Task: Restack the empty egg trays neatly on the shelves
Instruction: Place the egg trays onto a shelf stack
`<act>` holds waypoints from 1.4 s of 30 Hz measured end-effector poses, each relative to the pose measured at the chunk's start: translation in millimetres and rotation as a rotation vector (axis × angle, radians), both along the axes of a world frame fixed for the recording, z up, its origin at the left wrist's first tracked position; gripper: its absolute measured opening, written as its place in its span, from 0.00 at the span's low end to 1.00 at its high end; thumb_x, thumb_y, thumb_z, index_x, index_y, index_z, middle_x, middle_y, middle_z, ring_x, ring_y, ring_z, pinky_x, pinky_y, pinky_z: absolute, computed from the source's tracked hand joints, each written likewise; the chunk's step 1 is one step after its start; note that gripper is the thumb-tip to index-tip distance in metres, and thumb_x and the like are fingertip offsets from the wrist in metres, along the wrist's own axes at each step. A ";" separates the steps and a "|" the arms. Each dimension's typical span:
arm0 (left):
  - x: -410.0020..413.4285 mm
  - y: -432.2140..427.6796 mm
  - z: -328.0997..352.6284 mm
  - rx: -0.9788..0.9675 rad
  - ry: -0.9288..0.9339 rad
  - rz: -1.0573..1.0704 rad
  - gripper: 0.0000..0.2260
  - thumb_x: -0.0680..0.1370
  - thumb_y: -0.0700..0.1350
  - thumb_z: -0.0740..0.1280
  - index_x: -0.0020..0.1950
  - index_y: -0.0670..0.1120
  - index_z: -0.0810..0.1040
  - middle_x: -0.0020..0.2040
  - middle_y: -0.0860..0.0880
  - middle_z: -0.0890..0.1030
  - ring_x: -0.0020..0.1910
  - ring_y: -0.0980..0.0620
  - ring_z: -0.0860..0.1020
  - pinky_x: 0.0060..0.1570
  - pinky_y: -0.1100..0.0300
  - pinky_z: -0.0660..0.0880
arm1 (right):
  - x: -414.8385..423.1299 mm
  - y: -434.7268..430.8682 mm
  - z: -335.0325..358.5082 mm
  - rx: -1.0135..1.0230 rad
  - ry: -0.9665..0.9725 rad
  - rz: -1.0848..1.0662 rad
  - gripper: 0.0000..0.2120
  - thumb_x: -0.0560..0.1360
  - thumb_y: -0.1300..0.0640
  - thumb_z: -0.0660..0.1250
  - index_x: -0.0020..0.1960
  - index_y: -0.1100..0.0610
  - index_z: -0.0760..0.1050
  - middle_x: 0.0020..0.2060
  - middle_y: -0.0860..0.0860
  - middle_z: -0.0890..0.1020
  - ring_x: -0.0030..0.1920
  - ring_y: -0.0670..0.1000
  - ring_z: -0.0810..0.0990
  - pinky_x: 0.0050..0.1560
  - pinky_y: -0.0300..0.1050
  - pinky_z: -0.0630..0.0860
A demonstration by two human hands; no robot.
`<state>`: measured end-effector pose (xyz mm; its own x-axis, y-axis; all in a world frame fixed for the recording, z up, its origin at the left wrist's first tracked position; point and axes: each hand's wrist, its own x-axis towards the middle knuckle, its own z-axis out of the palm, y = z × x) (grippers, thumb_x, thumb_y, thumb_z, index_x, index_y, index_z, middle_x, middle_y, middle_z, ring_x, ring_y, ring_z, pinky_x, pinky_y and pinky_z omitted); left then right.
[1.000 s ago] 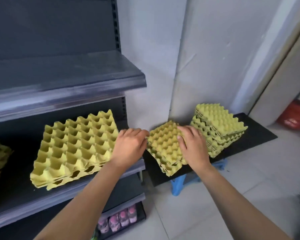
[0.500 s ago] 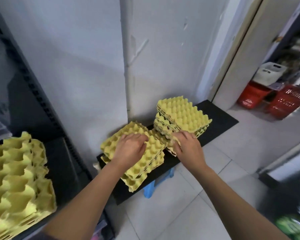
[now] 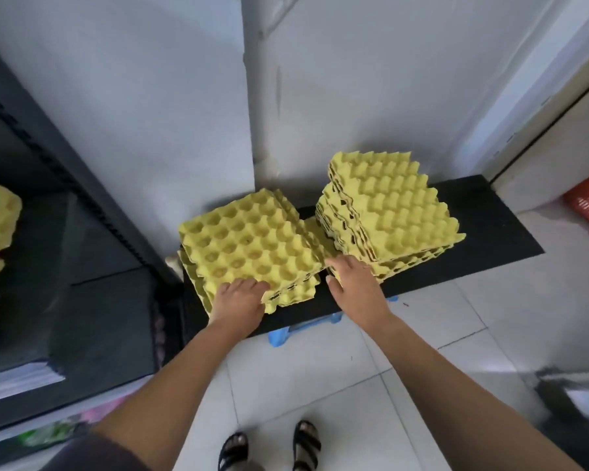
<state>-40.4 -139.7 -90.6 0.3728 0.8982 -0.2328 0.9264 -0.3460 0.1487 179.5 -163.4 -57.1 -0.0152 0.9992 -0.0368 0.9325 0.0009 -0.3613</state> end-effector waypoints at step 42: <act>-35.7 35.3 42.5 0.364 -0.140 -0.028 0.38 0.64 0.51 0.78 0.70 0.42 0.68 0.58 0.44 0.79 0.58 0.43 0.77 0.55 0.49 0.75 | -4.9 98.7 27.3 -0.124 0.706 -0.416 0.21 0.77 0.59 0.66 0.69 0.60 0.68 0.58 0.52 0.78 0.46 0.49 0.77 0.51 0.44 0.76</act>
<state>-76.1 -104.4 -48.0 0.4039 0.9018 0.1538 0.8953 -0.4242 0.1361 174.6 -64.7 -29.8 0.2943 0.9176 -0.2673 0.4016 -0.3725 -0.8366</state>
